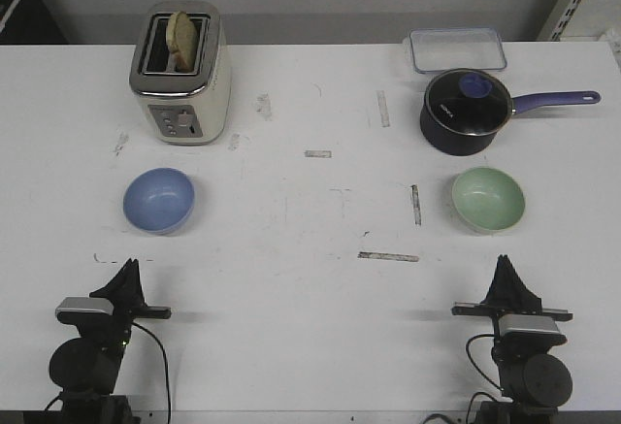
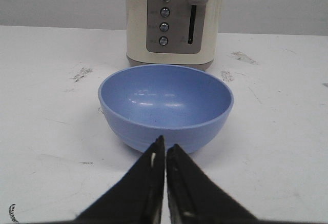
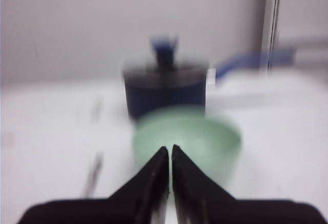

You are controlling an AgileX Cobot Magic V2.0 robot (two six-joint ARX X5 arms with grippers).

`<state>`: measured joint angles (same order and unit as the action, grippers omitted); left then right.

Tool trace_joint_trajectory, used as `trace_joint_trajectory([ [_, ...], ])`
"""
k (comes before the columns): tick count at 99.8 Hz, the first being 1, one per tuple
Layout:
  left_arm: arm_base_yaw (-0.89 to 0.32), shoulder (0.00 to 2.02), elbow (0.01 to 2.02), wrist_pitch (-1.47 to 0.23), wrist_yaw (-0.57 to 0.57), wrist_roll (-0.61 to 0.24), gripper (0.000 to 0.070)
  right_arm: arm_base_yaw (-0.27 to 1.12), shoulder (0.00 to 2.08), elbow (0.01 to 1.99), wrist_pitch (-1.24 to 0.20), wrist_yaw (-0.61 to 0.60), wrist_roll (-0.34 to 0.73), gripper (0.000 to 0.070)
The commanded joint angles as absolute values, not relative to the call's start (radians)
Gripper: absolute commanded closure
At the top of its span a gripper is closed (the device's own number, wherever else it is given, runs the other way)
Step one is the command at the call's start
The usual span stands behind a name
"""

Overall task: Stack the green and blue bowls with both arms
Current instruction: 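Reach the right gripper to the pale green bowl and grip its rim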

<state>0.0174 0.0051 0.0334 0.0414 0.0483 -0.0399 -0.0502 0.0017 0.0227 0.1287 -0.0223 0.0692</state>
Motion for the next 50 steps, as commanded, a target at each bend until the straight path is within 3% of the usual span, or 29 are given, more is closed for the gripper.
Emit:
trace_joint_trajectory([
  [1, 0.017, 0.004, 0.013, 0.053, 0.045, -0.039, 0.0699, -0.052, 0.004, 0.078, 0.175, -0.018, 0.08, 0.07],
  [24, 0.017, 0.004, 0.013, 0.053, 0.045, -0.039, 0.0699, -0.052, 0.197, 0.405, 0.137, -0.03, 0.051, 0.07],
  [43, 0.017, 0.004, 0.013, 0.053, 0.045, -0.039, 0.0699, -0.052, 0.512, 0.746, -0.076, -0.03, 0.045, 0.0683],
  [50, 0.017, 0.004, 0.013, 0.053, 0.045, -0.039, 0.0699, -0.052, 0.621, 0.856, -0.171, -0.037, 0.035, 0.0615],
])
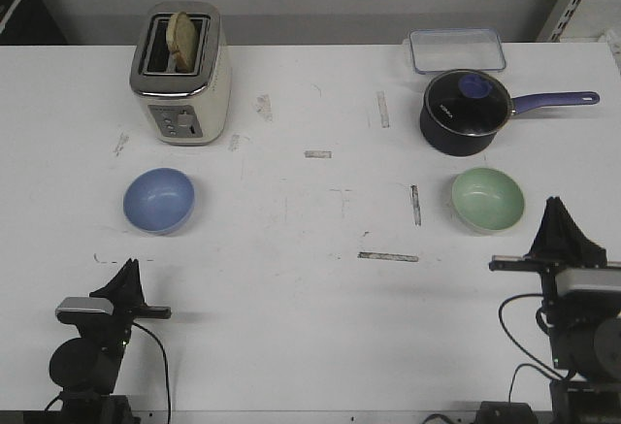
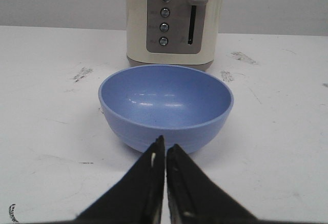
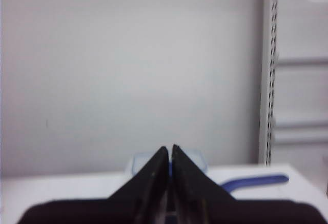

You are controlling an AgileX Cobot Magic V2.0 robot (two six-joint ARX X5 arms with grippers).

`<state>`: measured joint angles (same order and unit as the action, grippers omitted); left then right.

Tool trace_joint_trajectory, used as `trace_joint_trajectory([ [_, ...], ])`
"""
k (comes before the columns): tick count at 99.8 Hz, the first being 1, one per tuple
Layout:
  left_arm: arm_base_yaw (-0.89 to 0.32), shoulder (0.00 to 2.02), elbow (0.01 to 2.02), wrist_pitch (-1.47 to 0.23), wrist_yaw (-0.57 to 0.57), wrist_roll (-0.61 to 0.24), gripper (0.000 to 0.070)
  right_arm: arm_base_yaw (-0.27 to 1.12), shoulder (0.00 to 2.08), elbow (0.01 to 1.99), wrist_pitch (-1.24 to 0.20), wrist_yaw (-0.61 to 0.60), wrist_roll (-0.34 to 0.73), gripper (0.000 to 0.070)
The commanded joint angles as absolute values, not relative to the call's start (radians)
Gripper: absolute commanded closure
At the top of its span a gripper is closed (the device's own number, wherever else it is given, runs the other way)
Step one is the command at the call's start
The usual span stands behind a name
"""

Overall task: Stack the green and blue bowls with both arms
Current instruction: 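Reach the right gripper to the pale green bowl and grip its rim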

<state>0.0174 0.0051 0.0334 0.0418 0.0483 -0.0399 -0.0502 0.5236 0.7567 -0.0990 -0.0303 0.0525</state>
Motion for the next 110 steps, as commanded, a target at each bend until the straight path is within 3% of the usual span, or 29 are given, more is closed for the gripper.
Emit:
trace_joint_trajectory([
  [1, 0.017, 0.004, 0.013, 0.053, 0.045, -0.039, 0.0699, -0.052, 0.636, 0.871, -0.185, -0.038, 0.031, 0.06],
  [14, 0.017, 0.004, 0.013, 0.053, 0.045, -0.039, 0.0699, -0.052, 0.819, 1.027, -0.359, -0.031, -0.023, 0.0358],
  [22, 0.017, 0.004, 0.013, 0.053, 0.045, -0.039, 0.0699, -0.063, 0.907, 1.08, -0.43, -0.012, -0.036, 0.0267],
  [41, 0.017, 0.004, 0.013, 0.053, 0.045, -0.039, 0.0699, -0.152, 1.047, 1.096, -0.469, -0.06, -0.065, 0.0255],
  [67, 0.017, 0.004, 0.013, 0.053, 0.045, -0.039, 0.0699, -0.334, 1.23, 1.096, -0.504, -0.281, -0.137, 0.0256],
  [110, 0.017, 0.004, 0.013, 0.053, 0.045, -0.039, 0.0699, -0.368, 1.517, 1.096, -0.484, -0.287, -0.185, 0.0259],
])
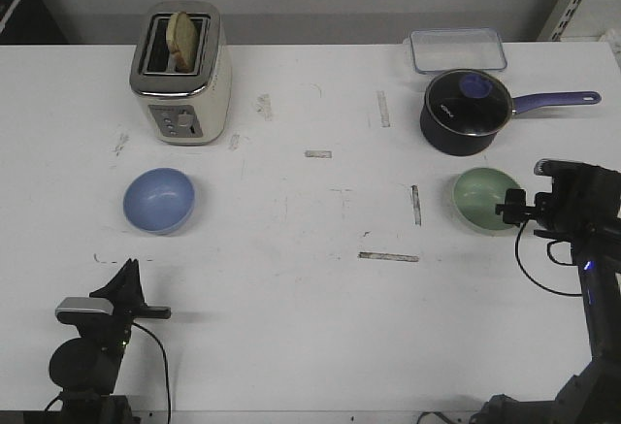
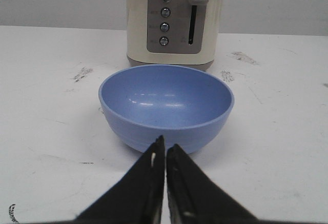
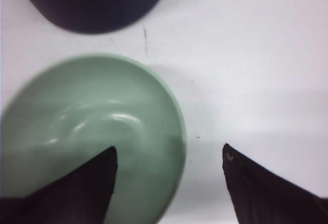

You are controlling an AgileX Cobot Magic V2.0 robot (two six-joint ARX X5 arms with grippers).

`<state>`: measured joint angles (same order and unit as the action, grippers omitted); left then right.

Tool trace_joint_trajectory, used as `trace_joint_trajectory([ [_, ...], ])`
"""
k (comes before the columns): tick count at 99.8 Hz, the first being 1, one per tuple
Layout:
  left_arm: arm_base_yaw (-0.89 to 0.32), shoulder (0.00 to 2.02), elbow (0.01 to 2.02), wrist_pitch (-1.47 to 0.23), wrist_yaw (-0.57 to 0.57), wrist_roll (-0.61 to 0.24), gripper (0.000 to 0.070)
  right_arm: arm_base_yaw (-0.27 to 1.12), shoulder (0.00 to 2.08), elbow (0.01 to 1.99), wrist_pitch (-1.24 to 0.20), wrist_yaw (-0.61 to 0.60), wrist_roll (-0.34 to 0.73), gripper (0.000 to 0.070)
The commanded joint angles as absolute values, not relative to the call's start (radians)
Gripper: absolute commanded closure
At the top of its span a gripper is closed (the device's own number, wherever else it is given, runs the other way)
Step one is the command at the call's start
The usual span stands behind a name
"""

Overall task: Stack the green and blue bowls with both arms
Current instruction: 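Reach the right gripper to the pale green bowl and grip its rim, then drag the green bowl with the right gripper toward the table center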

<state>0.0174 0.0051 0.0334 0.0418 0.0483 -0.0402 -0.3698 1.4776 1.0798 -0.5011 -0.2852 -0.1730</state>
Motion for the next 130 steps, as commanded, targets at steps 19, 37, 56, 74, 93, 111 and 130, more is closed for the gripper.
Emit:
trace_joint_trajectory([
  [19, 0.017, 0.004, 0.013, 0.053, 0.045, -0.04, 0.0699, -0.356, 1.593, 1.095, -0.455, -0.287, -0.185, 0.0462],
  [37, 0.017, 0.004, 0.013, 0.053, 0.045, -0.042, 0.0699, -0.353, 1.599, 1.095, -0.453, -0.28, -0.185, 0.07],
  [56, 0.017, 0.004, 0.013, 0.054, 0.046, -0.042, 0.0699, -0.353, 1.597, 1.099, -0.451, -0.278, -0.18, 0.07],
  [74, 0.017, 0.004, 0.014, 0.054, 0.046, -0.042, 0.0699, -0.321, 1.548, 1.162, -0.506, -0.3, -0.151, 0.07],
  [93, 0.017, 0.004, 0.014, 0.054, 0.046, -0.042, 0.0699, -0.186, 1.477, 1.285, -0.604, -0.326, -0.095, 0.07],
  [111, 0.017, 0.004, 0.014, 0.054, 0.046, -0.042, 0.0699, 0.051, 1.464, 1.356, -0.624, -0.351, -0.014, 0.07],
  [130, 0.017, 0.004, 0.014, 0.053, 0.045, -0.042, 0.0699, 0.315, 1.506, 1.356, -0.612, -0.337, -0.003, 0.07],
])
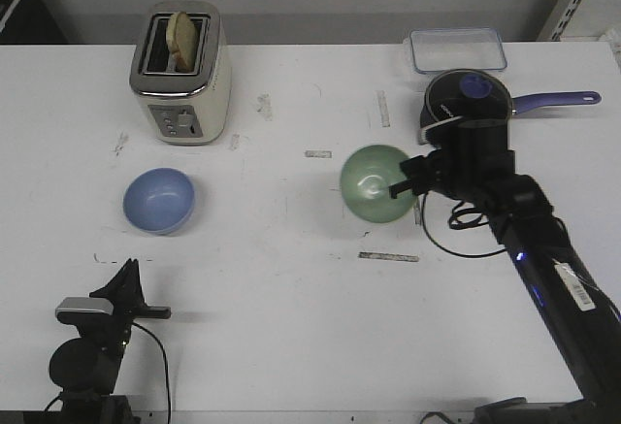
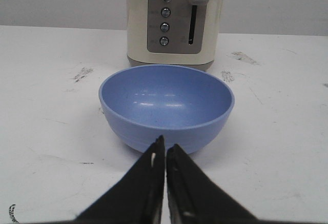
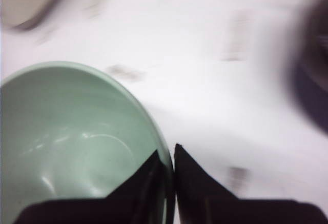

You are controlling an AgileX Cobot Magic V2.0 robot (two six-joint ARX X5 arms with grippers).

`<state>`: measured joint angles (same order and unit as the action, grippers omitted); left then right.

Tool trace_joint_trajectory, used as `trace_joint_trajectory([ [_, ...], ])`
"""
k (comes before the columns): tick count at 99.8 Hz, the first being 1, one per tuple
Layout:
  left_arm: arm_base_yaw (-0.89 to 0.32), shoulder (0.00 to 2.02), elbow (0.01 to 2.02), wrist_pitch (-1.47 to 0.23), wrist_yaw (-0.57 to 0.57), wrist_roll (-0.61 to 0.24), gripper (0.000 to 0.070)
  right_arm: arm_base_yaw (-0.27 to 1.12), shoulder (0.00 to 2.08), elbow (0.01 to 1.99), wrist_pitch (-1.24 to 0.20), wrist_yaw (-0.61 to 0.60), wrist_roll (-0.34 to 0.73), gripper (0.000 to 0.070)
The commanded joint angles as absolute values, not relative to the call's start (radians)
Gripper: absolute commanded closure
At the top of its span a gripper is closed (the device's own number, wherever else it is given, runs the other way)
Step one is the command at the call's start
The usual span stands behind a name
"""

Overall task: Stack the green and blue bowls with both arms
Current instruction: 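Drag the green bowl with the right gripper toward the table center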

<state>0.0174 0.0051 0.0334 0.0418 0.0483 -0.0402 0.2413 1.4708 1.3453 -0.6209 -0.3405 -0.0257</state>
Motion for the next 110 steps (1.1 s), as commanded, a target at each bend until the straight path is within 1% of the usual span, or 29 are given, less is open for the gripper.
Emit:
trace_joint_trajectory([
  [1, 0.017, 0.004, 0.014, 0.053, 0.046, -0.042, 0.0699, 0.326, 1.51, 1.356, -0.611, -0.336, -0.003, 0.07],
  [18, 0.017, 0.004, 0.014, 0.052, 0.046, -0.042, 0.0699, 0.472, 1.594, 1.355, -0.615, -0.336, -0.023, 0.07],
  [41, 0.017, 0.004, 0.014, 0.049, 0.046, -0.042, 0.0699, 0.57, 1.72, 1.355, -0.613, -0.338, -0.06, 0.07],
  [57, 0.017, 0.004, 0.014, 0.047, 0.046, -0.042, 0.0699, 0.601, 1.784, 1.355, -0.613, -0.337, -0.105, 0.07],
  [82, 0.017, 0.004, 0.014, 0.047, 0.046, -0.042, 0.0699, 0.603, 1.818, 1.355, -0.615, -0.334, -0.133, 0.0699],
  [88, 0.017, 0.004, 0.014, 0.047, 0.046, -0.042, 0.0699, 0.603, 1.818, 1.355, -0.614, -0.336, -0.132, 0.0687],
  [92, 0.017, 0.004, 0.014, 0.047, 0.046, -0.042, 0.0699, 0.603, 1.818, 1.355, -0.616, -0.341, -0.132, 0.0655],
  [95, 0.017, 0.004, 0.014, 0.047, 0.046, -0.042, 0.0699, 0.603, 1.818, 1.355, -0.617, -0.341, -0.132, 0.0584],
  [96, 0.017, 0.004, 0.014, 0.047, 0.046, -0.042, 0.0699, 0.603, 1.818, 1.355, -0.618, -0.341, -0.132, 0.0572],
  [99, 0.017, 0.004, 0.014, 0.047, 0.046, -0.042, 0.0699, 0.603, 1.816, 1.356, -0.621, -0.341, -0.131, 0.0488],
  [100, 0.017, 0.004, 0.014, 0.047, 0.046, -0.042, 0.0699, 0.603, 1.814, 1.356, -0.624, -0.34, -0.131, 0.0443],
  [101, 0.017, 0.004, 0.014, 0.047, 0.046, -0.042, 0.0699, 0.603, 1.814, 1.356, -0.624, -0.34, -0.131, 0.0429],
  [104, 0.017, 0.004, 0.014, 0.047, 0.046, -0.042, 0.0699, 0.603, 1.813, 1.356, -0.627, -0.34, -0.131, 0.0341],
  [107, 0.017, 0.004, 0.014, 0.047, 0.046, -0.042, 0.0699, 0.603, 1.809, 1.357, -0.63, -0.34, -0.13, 0.0289],
  [110, 0.017, 0.004, 0.014, 0.047, 0.046, -0.042, 0.0699, 0.603, 1.805, 1.357, -0.63, -0.34, -0.128, 0.0266],
])
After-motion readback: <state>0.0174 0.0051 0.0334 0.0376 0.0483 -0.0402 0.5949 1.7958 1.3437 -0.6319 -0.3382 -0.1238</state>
